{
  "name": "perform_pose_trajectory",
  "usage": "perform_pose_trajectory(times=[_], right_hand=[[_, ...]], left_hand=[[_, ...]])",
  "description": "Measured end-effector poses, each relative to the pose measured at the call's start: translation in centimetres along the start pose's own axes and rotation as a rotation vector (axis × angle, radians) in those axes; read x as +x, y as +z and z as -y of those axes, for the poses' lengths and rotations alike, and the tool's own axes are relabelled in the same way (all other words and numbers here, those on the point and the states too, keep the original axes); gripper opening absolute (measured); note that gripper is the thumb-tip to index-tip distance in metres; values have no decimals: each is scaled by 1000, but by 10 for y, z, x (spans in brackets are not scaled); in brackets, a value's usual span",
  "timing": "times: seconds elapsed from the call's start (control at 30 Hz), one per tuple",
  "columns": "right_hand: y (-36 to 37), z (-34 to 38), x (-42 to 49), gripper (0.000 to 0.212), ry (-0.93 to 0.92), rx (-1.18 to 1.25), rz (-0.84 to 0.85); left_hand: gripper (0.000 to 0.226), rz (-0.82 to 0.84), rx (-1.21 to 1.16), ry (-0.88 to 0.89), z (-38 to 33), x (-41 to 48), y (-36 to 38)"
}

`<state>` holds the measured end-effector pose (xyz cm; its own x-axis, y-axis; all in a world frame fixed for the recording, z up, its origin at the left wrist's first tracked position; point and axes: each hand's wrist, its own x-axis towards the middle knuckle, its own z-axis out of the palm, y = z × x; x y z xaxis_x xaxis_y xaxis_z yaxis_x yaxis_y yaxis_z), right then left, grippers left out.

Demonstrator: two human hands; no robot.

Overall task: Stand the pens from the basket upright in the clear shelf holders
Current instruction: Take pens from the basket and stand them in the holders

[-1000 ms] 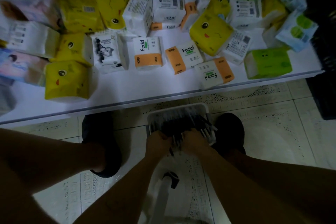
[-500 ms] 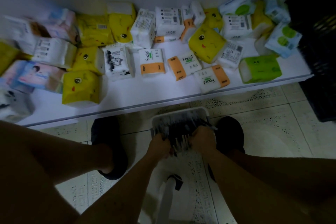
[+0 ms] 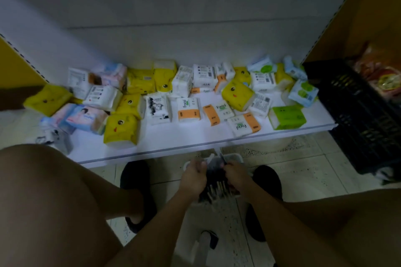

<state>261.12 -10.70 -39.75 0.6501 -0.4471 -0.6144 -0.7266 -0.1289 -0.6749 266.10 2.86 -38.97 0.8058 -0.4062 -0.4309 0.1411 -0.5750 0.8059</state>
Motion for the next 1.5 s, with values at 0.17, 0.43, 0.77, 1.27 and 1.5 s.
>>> perform_pose_trajectory(times=[0.17, 0.43, 0.77, 1.27, 1.5], right_hand=[[-10, 44, -32, 20, -296, 42, -89], [-29, 123, -73, 20, -495, 211, -158], [-65, 238, -157, 13, -918, 424, -158], [-87, 383, -246, 20, -1228, 474, -176], [-84, 448, -253, 26, -1290, 522, -151]], left_hand=[[18, -56, -199, 166, -45, -17, -34], [20, -256, -150, 292, -122, -30, -99], [19, -331, -251, 651, -229, -76, -177], [19, -511, -79, 1028, -337, -150, -301], [20, -662, 3, 1079, -377, -156, -356]])
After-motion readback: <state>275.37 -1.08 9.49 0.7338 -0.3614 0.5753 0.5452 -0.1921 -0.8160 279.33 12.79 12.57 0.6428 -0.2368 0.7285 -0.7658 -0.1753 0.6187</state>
